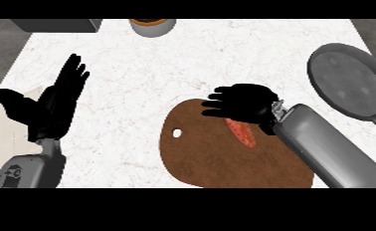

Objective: Pick the sweet potato from the cutting board and place it in the pan

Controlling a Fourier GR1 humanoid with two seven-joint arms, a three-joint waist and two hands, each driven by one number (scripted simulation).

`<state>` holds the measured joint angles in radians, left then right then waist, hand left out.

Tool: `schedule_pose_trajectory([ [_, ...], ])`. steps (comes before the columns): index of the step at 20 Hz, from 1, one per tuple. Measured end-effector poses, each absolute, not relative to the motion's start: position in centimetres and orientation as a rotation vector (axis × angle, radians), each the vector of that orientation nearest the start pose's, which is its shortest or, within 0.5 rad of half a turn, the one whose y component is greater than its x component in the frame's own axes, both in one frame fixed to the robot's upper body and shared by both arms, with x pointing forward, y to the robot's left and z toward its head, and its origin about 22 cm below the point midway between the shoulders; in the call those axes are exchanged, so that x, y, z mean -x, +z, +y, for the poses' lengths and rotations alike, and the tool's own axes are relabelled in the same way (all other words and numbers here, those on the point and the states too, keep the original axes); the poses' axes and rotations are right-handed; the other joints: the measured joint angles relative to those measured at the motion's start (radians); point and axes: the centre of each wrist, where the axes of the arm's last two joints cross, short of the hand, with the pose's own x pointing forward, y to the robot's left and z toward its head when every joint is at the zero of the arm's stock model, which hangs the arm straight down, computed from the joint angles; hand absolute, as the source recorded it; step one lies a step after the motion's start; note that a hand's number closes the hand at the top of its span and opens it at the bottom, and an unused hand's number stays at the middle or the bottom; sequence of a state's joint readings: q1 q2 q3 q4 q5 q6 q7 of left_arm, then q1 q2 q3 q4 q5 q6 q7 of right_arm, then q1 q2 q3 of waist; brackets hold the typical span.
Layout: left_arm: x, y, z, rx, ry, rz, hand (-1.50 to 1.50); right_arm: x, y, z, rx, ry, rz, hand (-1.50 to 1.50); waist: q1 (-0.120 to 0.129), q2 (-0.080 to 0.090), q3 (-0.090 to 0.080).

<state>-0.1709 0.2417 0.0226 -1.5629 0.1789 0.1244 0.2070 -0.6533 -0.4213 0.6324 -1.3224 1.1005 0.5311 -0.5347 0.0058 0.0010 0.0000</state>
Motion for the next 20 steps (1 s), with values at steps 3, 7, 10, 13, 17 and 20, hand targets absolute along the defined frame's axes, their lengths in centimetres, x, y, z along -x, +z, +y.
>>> schedule_pose_trajectory([
  [3,-27.7,5.9,27.2,-0.099,0.033,-1.519,0.0,-34.1,7.7,-14.9,-0.287,-3.069,1.713,-1.5,0.001,0.0,0.0],
  [7,-27.4,6.0,27.2,-0.097,0.039,-1.519,0.0,-34.2,6.9,-13.5,-0.258,-3.073,1.744,-1.5,0.001,-0.001,0.0],
  [10,-27.9,6.3,27.1,-0.099,0.042,-1.521,0.0,-33.9,5.6,-13.6,-0.238,-3.101,1.719,-1.5,-0.001,-0.001,0.0],
  [13,-27.6,5.6,26.9,-0.094,0.039,-1.518,0.0,-34.1,4.4,-13.9,-0.203,-3.111,1.695,1.5,0.0,-0.001,0.0],
  [17,-27.6,6.1,27.2,-0.09,0.039,-1.522,0.0,-34.2,4.1,-13.0,-0.173,-3.045,1.723,1.5,-0.001,-0.006,-0.003],
  [20,-27.8,6.3,26.8,-0.085,0.035,-1.523,0.0,-34.6,3.6,-12.8,-0.145,-3.01,1.751,1.5,-0.001,-0.008,-0.004],
])
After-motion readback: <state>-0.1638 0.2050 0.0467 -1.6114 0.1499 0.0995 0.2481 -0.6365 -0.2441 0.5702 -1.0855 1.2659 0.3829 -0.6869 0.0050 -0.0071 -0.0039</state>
